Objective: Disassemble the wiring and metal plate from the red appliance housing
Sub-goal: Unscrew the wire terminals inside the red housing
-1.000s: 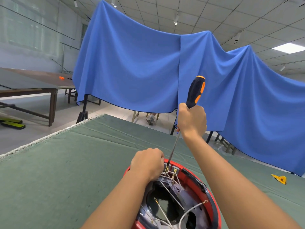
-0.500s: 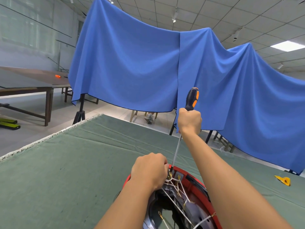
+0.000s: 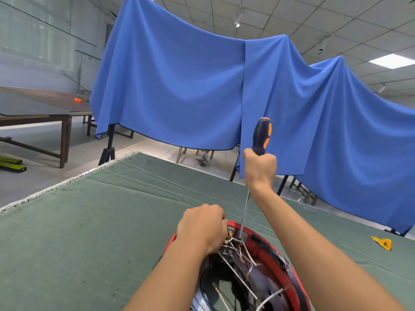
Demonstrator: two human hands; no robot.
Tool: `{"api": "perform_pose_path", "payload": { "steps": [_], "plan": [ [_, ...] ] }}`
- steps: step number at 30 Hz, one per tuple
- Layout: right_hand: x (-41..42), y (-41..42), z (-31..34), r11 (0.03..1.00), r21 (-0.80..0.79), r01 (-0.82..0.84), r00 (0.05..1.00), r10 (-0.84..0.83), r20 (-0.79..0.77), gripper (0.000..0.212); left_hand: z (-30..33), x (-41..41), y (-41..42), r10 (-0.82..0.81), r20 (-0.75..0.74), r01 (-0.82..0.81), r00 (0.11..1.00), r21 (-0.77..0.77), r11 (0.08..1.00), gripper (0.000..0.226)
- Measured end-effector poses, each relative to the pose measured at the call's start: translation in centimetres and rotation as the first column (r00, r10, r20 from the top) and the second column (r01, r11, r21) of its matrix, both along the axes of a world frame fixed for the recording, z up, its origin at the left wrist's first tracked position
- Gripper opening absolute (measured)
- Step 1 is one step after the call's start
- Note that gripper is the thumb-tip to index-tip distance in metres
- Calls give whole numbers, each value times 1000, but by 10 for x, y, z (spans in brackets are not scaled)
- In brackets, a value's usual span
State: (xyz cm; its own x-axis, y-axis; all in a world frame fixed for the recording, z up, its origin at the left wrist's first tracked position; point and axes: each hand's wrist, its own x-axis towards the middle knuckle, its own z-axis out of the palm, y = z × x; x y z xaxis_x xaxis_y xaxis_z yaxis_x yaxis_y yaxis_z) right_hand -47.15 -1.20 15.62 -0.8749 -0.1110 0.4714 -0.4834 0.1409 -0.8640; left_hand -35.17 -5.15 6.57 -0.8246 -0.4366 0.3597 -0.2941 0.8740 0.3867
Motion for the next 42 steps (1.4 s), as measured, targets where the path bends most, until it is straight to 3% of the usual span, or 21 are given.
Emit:
{"api": "perform_pose_path", "payload": {
  "steps": [3, 7, 20, 34, 42],
  "plan": [
    [11, 8, 10, 992, -120, -46, 996, 36, -80, 34, 0, -1, -1, 16, 5, -16, 1000, 7, 1000, 23],
    [25, 14, 10, 983, -168, -76, 983, 45, -177, 31, -1, 0, 0, 44, 6, -44, 999, 9, 999, 23],
    [41, 25, 18, 931, -341, -134, 984, 83, -160, 30, -1, 1, -1, 32, 13, -33, 999, 15, 999, 28],
    [42, 23, 12, 950, -281, -134, 983, 90, -161, 29, -1, 2, 0, 31, -2, -31, 1000, 34, 999, 27],
    [20, 7, 16, 980, -196, 16, 998, -26, -52, 38, 1, 5, 1, 15, 1, -15, 1000, 31, 999, 28]
  ]
}}
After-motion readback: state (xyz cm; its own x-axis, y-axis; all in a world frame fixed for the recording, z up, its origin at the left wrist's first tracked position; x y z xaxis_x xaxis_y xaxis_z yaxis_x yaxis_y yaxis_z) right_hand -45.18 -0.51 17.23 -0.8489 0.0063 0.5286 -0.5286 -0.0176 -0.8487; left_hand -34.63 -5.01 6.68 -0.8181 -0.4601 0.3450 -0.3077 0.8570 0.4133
